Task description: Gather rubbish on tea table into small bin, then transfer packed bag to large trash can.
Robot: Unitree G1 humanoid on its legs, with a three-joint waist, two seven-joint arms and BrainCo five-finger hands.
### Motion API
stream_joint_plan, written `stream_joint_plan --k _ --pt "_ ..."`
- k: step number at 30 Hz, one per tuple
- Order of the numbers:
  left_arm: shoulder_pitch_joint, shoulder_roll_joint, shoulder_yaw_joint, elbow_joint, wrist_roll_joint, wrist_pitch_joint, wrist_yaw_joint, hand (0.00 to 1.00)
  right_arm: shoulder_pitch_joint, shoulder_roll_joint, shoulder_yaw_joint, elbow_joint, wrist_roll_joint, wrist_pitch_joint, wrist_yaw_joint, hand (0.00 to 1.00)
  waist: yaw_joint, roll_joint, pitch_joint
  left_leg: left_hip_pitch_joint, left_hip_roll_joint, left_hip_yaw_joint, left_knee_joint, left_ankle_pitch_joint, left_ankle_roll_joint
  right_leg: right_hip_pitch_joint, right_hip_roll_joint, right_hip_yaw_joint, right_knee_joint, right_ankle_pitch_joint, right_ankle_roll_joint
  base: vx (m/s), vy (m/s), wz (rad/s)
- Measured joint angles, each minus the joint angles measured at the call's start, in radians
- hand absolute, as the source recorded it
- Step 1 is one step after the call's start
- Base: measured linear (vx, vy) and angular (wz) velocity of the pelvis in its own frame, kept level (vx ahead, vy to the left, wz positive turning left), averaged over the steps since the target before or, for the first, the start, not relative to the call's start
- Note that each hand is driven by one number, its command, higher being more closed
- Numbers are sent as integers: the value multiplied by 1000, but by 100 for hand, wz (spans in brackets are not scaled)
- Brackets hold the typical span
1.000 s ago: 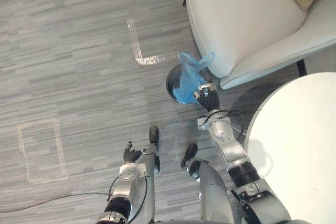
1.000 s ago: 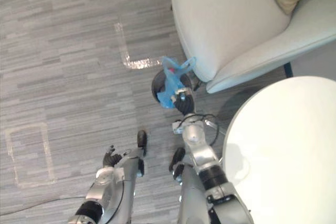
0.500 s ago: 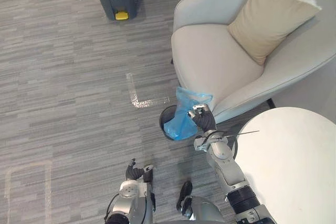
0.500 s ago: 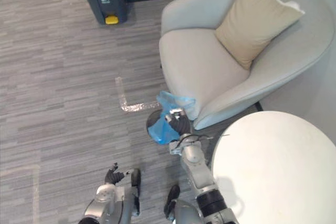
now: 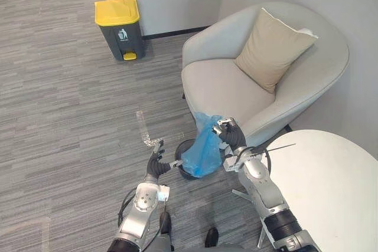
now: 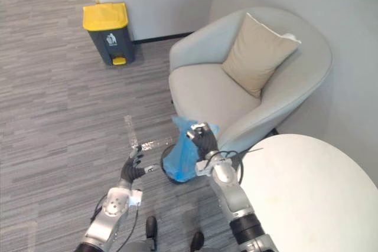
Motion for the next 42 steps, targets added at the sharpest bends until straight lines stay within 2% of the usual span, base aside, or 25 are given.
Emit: stream_joint_plan --k 8,13,20,25,30,34,37,42 --pt "-14 20 -70 -95 57 -6 0 0 -8 -20 61 -63 102 0 24 100 -6 14 -18 17 -4 23 -1 0 0 4 7 28 -8 14 -1 -5 15 -10" --pt "-67 19 -132 -112 93 -8 -1 0 -41 -18 111 -64 146 0 37 100 -10 13 -28 21 -2 39 -1 0 1 4 9 47 -19 29 0 6 18 -11" --pt "-89 18 -193 -96 209 -4 3 0 -54 -12 169 -102 192 0 53 100 -24 15 -42 33 3 46 -1 0 1 26 11 63 -59 54 -1 9 11 -6" --pt "-84 1 -171 -1 276 19 35 0 -54 21 198 -102 234 0 53 100 -34 14 -50 35 6 45 -2 0 0 27 13 67 -60 56 -4 5 3 -1" --pt "-66 -71 -158 99 370 82 80 0 -53 47 320 -102 261 1 49 100 -31 11 -53 35 7 42 -2 0 0 30 13 67 -61 56 -4 6 2 0" --pt "-67 -80 -140 131 375 87 134 0 -52 59 323 -102 306 0 41 100 -31 10 -53 39 7 42 -2 0 0 34 14 67 -60 56 -4 0 0 0" --pt "-66 -80 -115 151 374 105 141 0 -52 61 333 -103 369 0 39 100 -31 10 -53 42 8 41 -2 0 0 36 14 67 -60 56 -4 0 0 0" --pt "-54 -84 -113 151 374 107 160 0 -53 71 378 -152 428 -1 39 100 -31 8 -54 42 10 40 -2 -3 -5 35 16 67 -60 56 -4 7 1 0"
